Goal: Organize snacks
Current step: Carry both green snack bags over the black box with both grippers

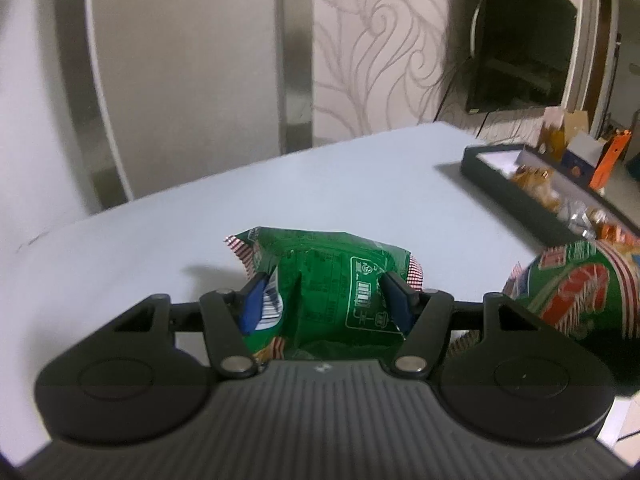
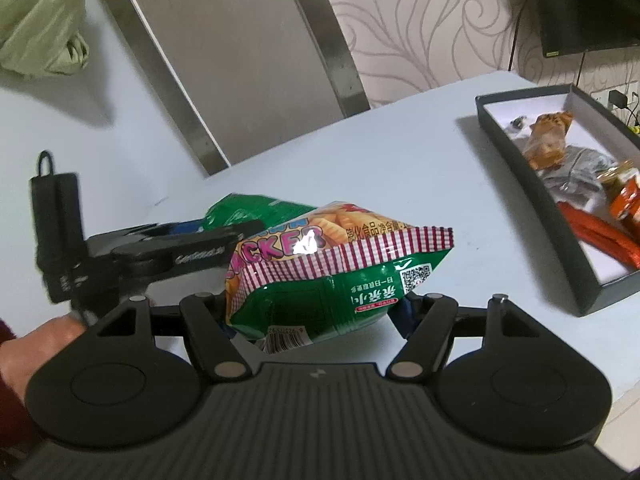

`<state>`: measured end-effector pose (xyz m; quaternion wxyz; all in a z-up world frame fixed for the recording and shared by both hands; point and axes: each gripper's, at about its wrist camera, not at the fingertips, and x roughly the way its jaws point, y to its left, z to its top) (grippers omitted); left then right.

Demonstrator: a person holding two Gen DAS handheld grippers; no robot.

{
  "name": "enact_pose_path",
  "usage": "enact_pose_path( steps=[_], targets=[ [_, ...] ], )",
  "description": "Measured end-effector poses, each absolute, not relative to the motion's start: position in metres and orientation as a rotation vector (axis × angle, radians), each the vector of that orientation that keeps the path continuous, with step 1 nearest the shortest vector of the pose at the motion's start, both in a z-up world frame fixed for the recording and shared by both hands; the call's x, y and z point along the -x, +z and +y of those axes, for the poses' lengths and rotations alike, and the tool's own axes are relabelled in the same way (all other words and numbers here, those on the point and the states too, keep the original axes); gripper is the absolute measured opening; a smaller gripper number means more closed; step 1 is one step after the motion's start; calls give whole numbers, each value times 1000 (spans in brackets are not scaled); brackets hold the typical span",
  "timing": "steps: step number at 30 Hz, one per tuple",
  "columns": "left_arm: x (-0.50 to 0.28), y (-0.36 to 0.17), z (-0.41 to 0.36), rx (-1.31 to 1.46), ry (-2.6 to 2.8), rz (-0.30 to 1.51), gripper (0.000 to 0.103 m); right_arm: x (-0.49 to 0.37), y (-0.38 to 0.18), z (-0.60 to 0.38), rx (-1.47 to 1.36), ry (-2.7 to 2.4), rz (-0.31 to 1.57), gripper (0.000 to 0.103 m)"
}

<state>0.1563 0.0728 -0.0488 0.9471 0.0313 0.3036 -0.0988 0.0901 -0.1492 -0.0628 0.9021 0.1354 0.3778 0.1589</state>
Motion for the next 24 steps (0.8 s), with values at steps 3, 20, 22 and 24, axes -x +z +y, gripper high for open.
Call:
enact_pose_path(
  steps=[3,20,22,24],
  targets=[
    [-167,-39,55,-57,-226,601,65,-90,-55,-162,-289,323,763,74],
    [-229,-7,-106,-71,-397,520,65,-103,-16,-306,-273,81,599,74],
    [-236,-9,-128,-69,-412,521,65,-107,-22,-328,-279,46,612,75],
    [-240,-12,-148,-73,-426,521,65,-111,-28,-343,-279,28,625,75]
  ],
)
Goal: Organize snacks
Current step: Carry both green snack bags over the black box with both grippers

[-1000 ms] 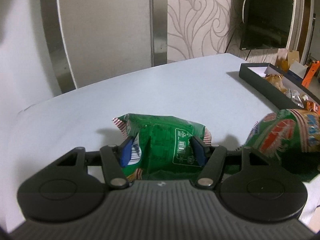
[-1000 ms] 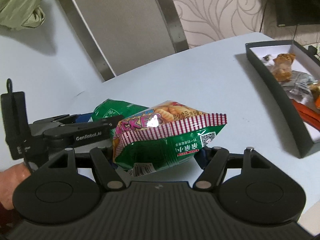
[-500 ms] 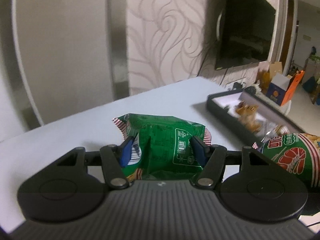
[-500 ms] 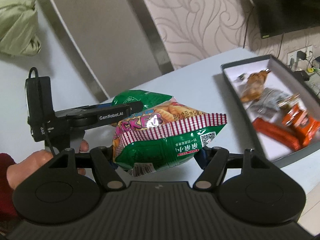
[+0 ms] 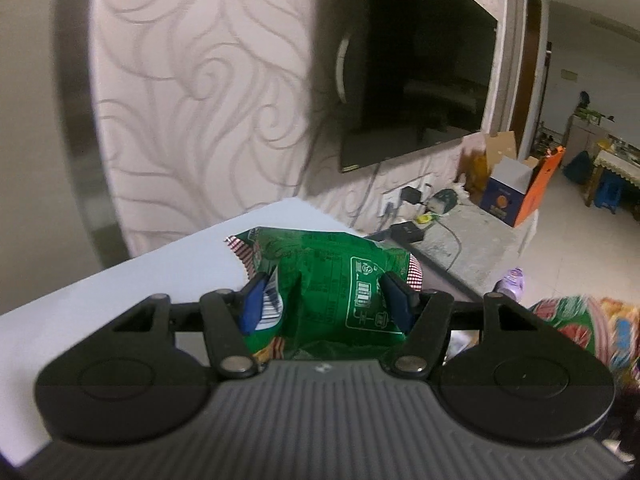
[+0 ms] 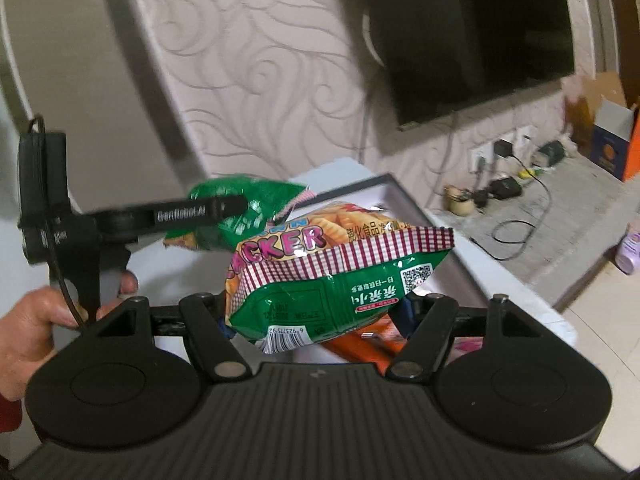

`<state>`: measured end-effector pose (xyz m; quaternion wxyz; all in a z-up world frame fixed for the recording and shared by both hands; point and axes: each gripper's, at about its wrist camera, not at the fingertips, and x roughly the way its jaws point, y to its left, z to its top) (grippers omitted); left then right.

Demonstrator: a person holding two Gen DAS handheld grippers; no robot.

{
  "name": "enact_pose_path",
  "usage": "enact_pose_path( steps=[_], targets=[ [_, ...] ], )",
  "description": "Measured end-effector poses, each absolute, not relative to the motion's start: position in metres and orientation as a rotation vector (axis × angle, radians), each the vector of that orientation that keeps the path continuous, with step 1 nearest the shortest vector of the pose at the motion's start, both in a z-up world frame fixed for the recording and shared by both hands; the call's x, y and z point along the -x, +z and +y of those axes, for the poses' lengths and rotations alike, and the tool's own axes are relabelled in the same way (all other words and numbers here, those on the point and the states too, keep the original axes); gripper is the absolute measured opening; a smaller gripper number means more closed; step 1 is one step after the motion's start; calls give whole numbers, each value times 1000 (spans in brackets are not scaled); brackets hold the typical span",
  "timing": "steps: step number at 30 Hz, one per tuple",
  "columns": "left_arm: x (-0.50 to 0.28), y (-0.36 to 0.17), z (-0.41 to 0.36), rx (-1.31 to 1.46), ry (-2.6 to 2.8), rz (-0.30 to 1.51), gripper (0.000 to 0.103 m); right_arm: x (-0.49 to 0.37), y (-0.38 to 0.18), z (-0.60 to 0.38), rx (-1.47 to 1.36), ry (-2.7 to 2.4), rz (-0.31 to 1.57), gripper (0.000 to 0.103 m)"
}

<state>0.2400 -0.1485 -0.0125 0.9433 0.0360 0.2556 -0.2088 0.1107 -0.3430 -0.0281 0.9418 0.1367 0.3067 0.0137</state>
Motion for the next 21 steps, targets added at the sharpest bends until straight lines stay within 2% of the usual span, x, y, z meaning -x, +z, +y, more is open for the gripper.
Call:
enact_pose_path(
  steps=[9,21],
  targets=[
    [-261,-39,-201,-116,-442,549,65,-129,-47,-377,-242,46,672,75],
    [-273,-40,-210,-147,-453,539,69,-171,-68,-370,-183,129,748,76]
  ],
)
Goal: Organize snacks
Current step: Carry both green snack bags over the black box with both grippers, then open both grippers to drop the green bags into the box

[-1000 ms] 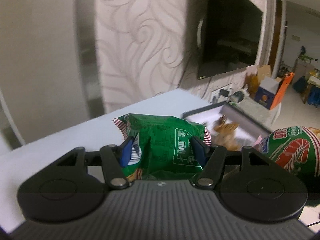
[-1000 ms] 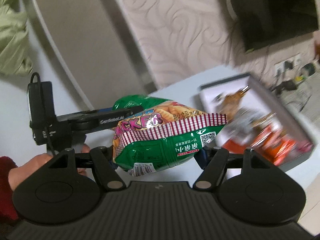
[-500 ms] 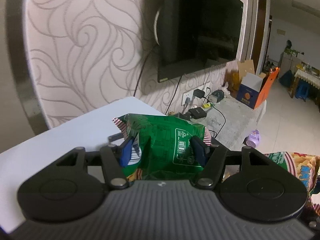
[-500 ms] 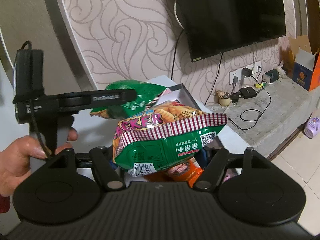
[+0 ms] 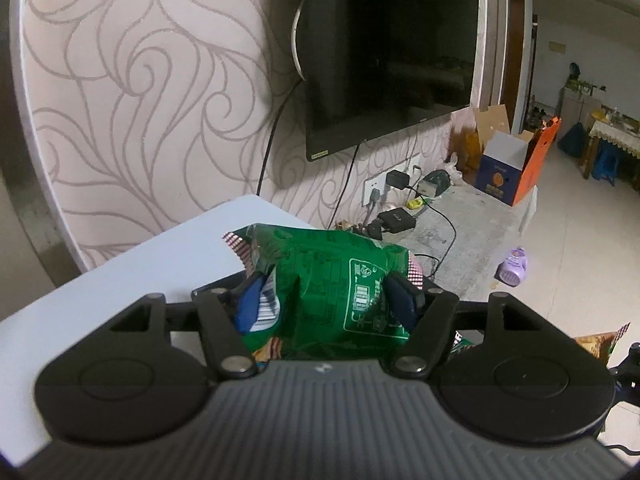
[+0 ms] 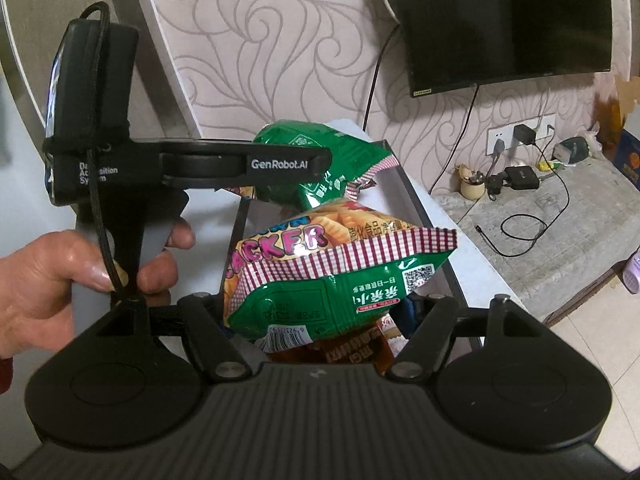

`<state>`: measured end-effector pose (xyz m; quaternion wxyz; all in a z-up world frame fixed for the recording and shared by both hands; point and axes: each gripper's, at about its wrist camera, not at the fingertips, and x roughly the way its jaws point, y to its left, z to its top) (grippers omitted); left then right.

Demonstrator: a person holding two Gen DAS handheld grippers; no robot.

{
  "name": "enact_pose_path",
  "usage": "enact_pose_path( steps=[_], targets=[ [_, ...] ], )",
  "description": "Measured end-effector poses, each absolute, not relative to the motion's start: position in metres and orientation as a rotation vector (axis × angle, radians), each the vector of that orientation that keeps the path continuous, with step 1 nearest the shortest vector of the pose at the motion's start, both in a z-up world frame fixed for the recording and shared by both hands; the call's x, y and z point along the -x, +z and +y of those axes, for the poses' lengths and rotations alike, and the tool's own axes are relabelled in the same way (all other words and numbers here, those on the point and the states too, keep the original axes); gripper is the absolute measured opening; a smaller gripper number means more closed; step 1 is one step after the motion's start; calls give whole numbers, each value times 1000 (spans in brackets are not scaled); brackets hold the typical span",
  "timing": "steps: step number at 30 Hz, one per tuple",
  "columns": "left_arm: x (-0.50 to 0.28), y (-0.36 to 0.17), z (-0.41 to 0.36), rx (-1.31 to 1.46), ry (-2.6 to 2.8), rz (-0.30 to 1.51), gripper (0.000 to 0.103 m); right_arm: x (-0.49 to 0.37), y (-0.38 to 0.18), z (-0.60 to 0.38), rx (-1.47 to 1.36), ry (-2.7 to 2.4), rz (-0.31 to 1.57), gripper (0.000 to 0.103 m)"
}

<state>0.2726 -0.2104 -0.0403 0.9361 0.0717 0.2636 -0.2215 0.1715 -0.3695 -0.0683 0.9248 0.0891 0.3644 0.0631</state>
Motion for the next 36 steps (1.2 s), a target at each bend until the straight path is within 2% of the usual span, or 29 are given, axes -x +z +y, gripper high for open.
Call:
enact_pose_path(
  steps=[9,16,18,21,28,31,34,36],
  targets=[
    [-265,-36,-213,-157,-502,525,70,-162,-55,-372,-134,97,711,90],
    [-260,-31,-209,-148,-515,510,70,-147,-44,-372,-130,57,691,92],
    [-259,-28,-207,-146,-518,504,72,-141,-39,-373,-137,48,678,92],
    [-255,-26,-205,-141,-508,489,81,-133,-34,-373,-146,42,670,92],
    [-253,-23,-200,-134,-499,479,82,-118,-29,-371,-129,22,656,90],
    [-251,-25,-198,-142,-505,473,81,-118,-34,-368,-117,32,685,82],
    [-253,-30,-202,-173,-518,486,72,-126,-43,-366,-105,35,713,77],
    [-255,-34,-205,-185,-512,489,72,-135,-50,-364,-87,38,722,76]
  ],
)
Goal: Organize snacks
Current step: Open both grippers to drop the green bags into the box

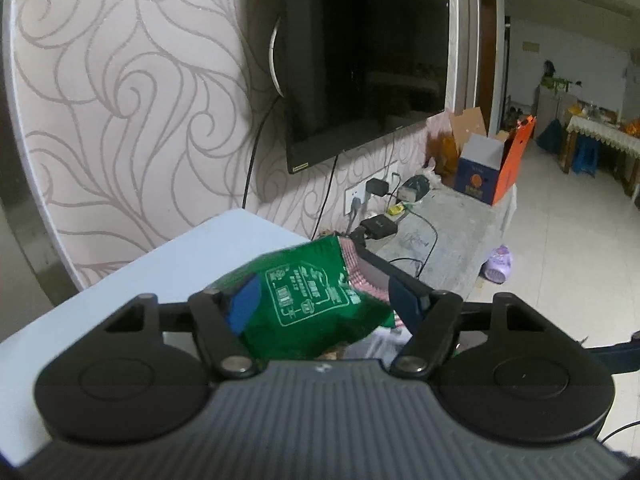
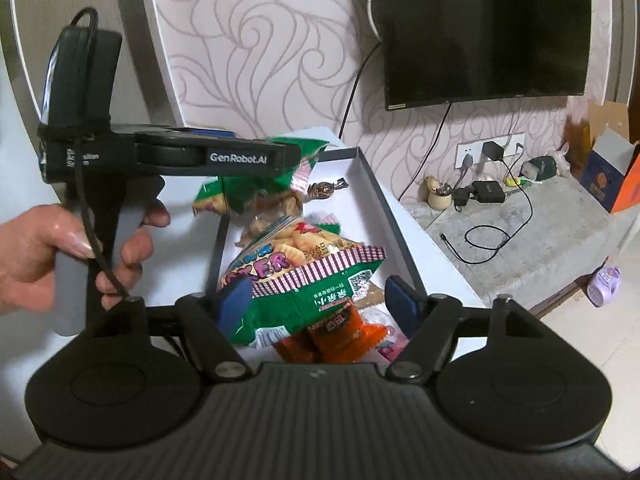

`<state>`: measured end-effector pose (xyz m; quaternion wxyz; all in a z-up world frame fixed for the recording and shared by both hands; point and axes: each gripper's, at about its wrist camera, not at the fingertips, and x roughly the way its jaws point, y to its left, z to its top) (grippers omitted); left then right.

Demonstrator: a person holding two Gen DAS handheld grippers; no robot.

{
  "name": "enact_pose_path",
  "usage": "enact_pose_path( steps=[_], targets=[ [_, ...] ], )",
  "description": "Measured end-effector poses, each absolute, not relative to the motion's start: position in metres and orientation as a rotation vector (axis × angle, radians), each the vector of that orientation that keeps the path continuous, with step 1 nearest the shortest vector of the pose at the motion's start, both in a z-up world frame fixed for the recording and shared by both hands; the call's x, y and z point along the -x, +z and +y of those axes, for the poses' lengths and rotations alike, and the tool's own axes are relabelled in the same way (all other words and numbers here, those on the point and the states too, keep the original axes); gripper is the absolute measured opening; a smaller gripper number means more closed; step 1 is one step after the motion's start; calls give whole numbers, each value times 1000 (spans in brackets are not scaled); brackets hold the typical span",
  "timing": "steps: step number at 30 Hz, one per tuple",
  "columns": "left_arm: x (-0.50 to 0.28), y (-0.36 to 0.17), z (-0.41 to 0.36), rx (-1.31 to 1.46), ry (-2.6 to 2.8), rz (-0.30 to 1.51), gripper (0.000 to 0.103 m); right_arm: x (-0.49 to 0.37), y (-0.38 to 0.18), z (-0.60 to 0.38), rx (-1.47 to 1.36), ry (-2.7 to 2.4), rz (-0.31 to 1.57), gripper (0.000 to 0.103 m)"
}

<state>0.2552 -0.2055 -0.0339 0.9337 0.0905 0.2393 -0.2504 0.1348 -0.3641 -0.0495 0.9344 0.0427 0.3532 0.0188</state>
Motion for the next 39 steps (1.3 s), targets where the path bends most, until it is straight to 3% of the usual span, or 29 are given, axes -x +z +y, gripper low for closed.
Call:
enact_pose_path(
  steps=[11,18,39],
  targets=[
    [-258,-34,-219,-176,-522,515,71,-169,-63,-357,-40,81,765,74],
    [-252,-32,-218,-179,-490,513,77,-150,-51,-359,-88,93,763,87],
    [-225,-40,-230,-271,-399,525,77,-114,-29,-358,-130,26,726,94]
  ],
)
